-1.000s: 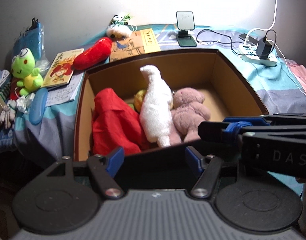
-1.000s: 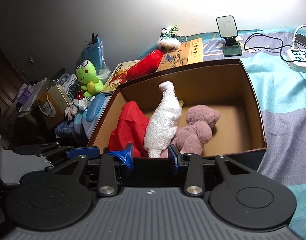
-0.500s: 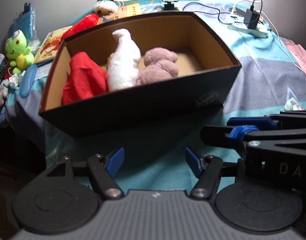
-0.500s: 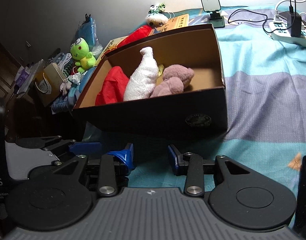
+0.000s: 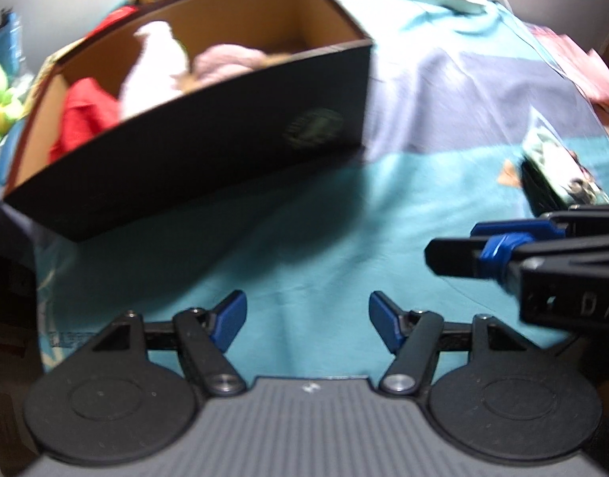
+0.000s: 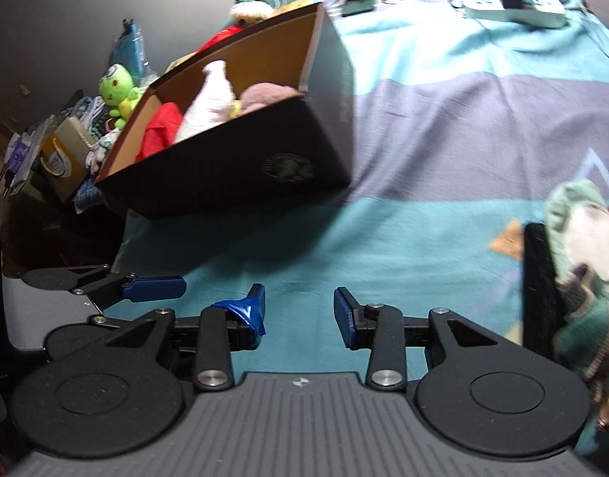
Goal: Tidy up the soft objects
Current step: 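Move the right gripper to the grey-green striped sock and grasp it, then carry the striped sock with the right gripper into the box and release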
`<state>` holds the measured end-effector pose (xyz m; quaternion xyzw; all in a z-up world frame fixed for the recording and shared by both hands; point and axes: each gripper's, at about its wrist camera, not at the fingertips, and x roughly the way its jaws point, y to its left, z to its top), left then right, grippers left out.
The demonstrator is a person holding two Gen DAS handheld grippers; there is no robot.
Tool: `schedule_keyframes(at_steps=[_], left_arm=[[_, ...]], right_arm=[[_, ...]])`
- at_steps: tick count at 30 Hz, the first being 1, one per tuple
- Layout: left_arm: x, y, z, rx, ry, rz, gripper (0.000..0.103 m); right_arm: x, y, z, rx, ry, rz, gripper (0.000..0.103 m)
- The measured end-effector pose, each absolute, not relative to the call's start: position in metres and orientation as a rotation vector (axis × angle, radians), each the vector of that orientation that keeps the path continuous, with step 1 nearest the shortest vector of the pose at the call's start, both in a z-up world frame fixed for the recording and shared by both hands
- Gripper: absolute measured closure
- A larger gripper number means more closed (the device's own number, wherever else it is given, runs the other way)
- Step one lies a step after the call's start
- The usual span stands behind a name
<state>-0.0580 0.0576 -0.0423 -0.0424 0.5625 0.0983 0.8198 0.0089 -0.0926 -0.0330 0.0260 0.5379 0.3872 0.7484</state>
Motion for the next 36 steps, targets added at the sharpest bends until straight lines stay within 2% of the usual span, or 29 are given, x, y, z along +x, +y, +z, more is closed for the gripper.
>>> schedule_keyframes(at_steps=[8, 17, 24, 26, 27, 28, 36], left_arm=[[-0.033, 0.003, -0.048, -0.071, 1.197, -0.004, 0.035], [-0.003, -0.064, -0.042, -0.078, 1.138, -0.306, 0.034], [0.021, -0.097, -0.058, -0.151, 1.145, -0.438, 0.034], [0.026, -0.098, -0.062, -0.176, 1.152, -0.449, 0.039], [0.028, -0.1, -0.064, -0.183, 1.152, -0.455, 0.053], [0.029, -0.101, -0.065, -0.182, 1.158, -0.455, 0.056], [0.035, -0.094, -0.068, -0.189, 1.158, -0.463, 0.064]], right_arm=[[0.029, -0.175, -0.037, 0.133, 1.19, 0.693, 0.082], [0.058, -0.251, -0.025, 0.224, 1.108, 0.555, 0.082], [0.081, -0.269, -0.054, 0.294, 1.19, 0.515, 0.081], [0.082, -0.268, -0.059, 0.329, 1.215, 0.528, 0.081], [0.083, -0.267, -0.06, 0.343, 1.228, 0.537, 0.081], [0.083, -0.266, -0.061, 0.356, 1.237, 0.546, 0.081], [0.085, -0.26, -0.06, 0.342, 1.253, 0.551, 0.079]])
